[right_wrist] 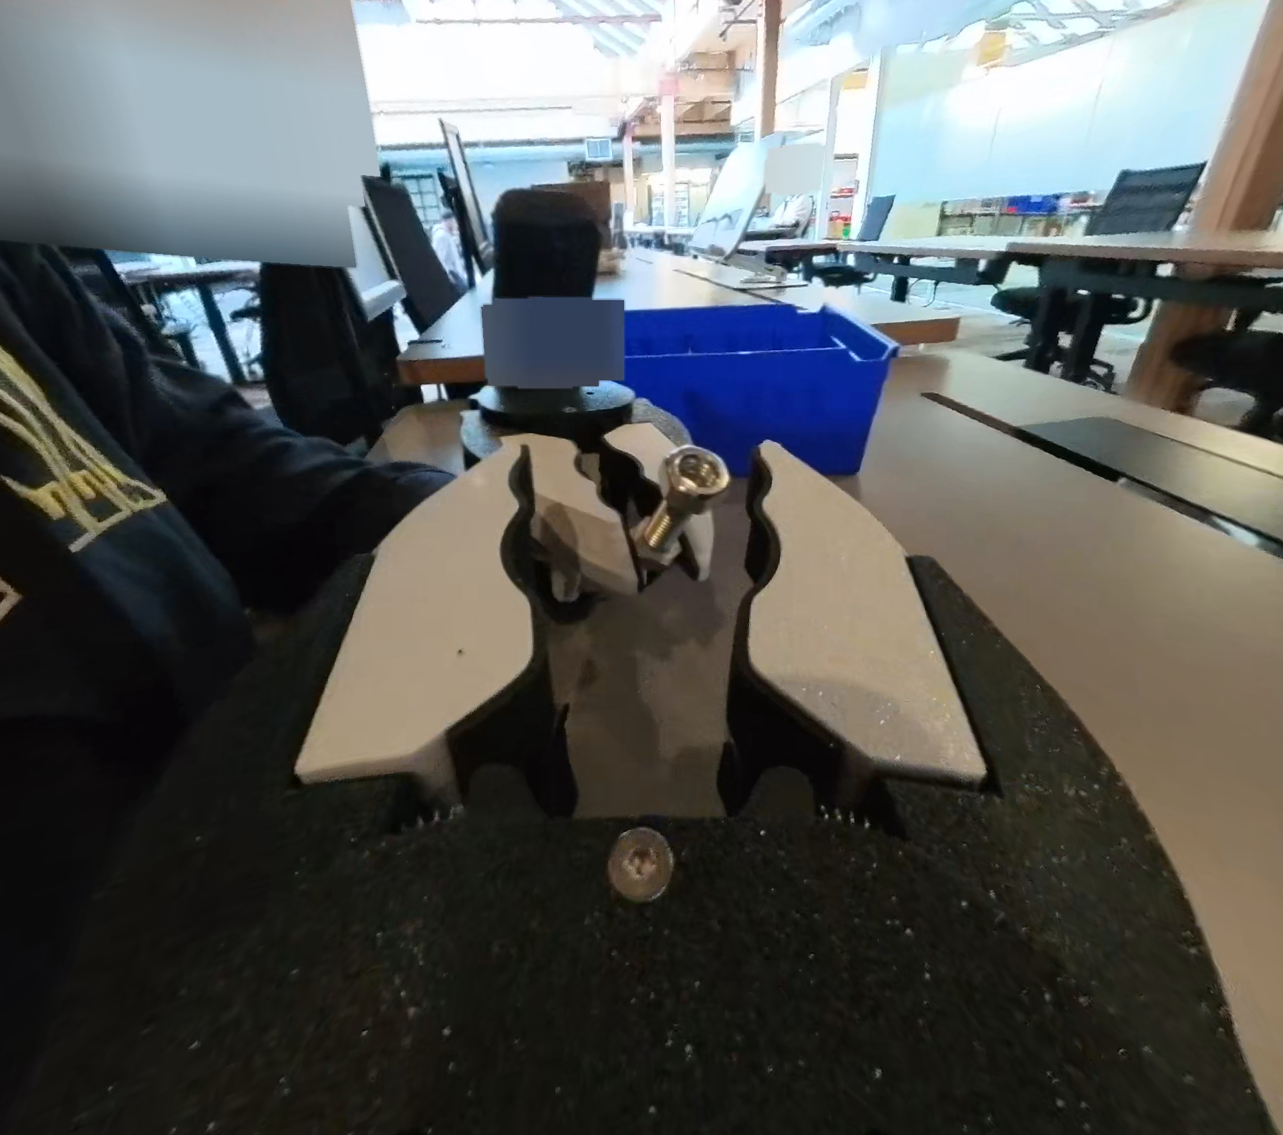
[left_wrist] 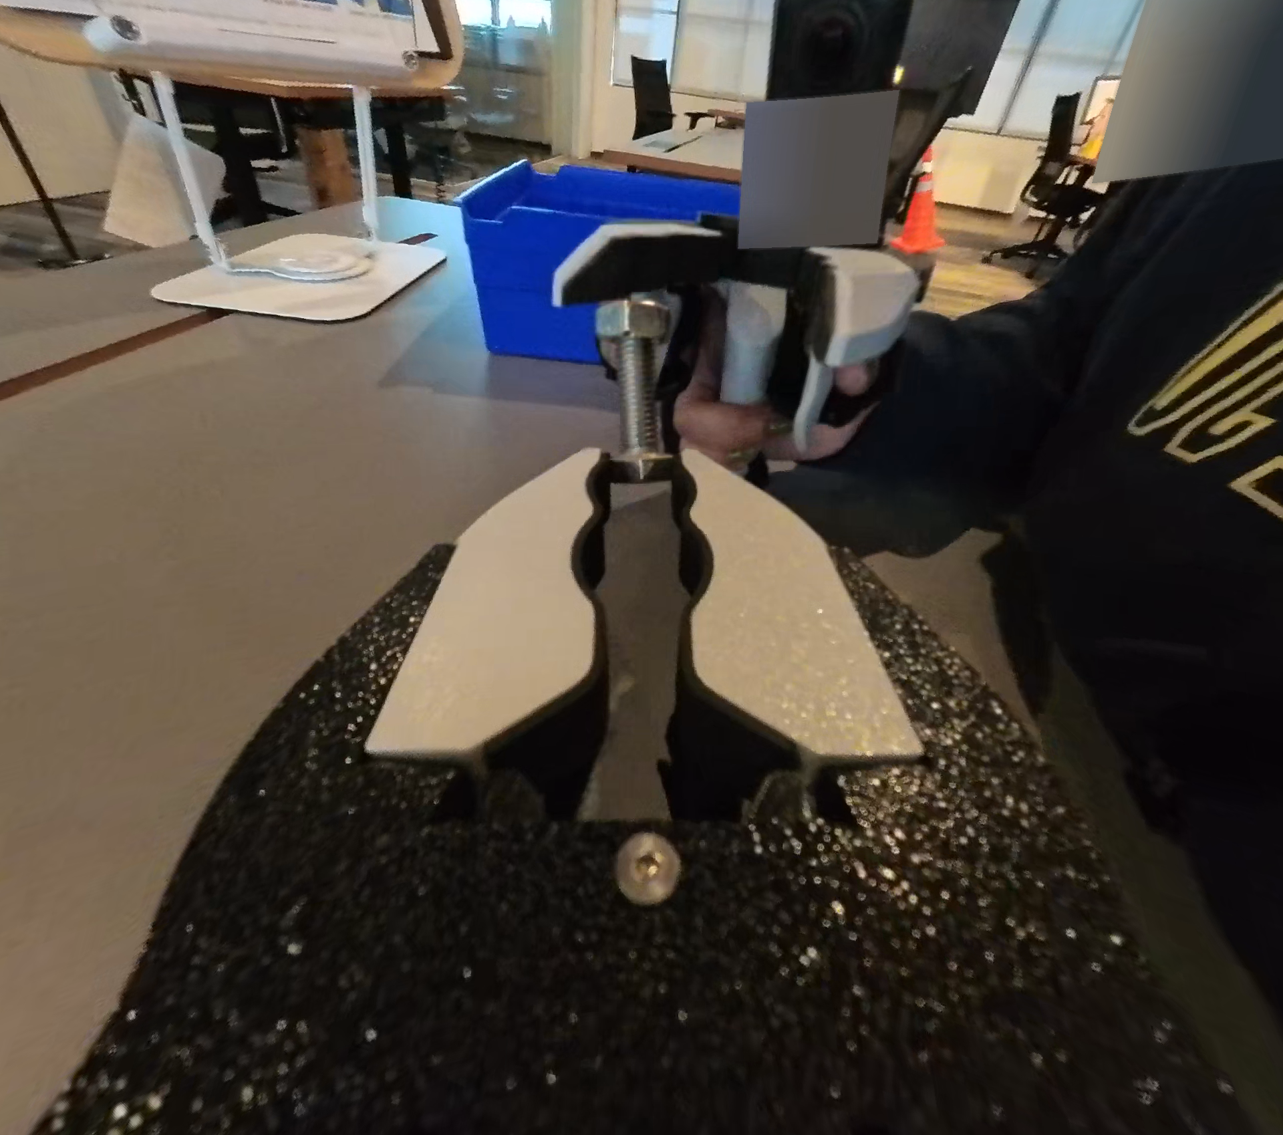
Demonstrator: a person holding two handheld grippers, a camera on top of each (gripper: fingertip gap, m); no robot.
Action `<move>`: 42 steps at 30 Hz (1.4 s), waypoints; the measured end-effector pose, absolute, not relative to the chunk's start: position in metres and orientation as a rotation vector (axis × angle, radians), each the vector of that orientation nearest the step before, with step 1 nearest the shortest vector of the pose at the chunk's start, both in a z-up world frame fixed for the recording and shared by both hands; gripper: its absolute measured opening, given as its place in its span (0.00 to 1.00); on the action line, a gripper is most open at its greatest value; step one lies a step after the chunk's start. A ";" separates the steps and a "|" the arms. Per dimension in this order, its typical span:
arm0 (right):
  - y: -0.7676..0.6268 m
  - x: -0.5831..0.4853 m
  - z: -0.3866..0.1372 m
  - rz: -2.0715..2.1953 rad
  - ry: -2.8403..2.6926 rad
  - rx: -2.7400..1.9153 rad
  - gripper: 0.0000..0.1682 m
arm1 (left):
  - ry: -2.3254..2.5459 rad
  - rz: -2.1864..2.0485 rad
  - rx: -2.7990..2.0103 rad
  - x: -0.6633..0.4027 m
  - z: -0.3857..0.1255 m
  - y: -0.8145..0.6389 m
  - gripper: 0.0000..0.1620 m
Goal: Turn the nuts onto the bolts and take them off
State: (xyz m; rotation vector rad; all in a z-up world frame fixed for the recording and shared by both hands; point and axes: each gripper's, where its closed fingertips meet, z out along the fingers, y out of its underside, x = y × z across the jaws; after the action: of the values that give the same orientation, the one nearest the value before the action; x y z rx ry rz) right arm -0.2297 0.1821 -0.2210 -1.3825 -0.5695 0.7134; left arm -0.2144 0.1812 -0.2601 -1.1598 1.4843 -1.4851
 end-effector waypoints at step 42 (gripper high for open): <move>0.190 -0.229 -0.223 0.590 -0.424 -1.466 0.11 | 1.502 -1.429 -1.121 -0.215 -0.257 0.172 0.10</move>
State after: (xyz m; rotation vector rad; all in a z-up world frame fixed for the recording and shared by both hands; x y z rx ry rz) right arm -0.2293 0.1896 -0.2226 -1.4656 -0.4244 0.5902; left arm -0.2149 0.1724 -0.2565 -1.1208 1.5021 -1.4288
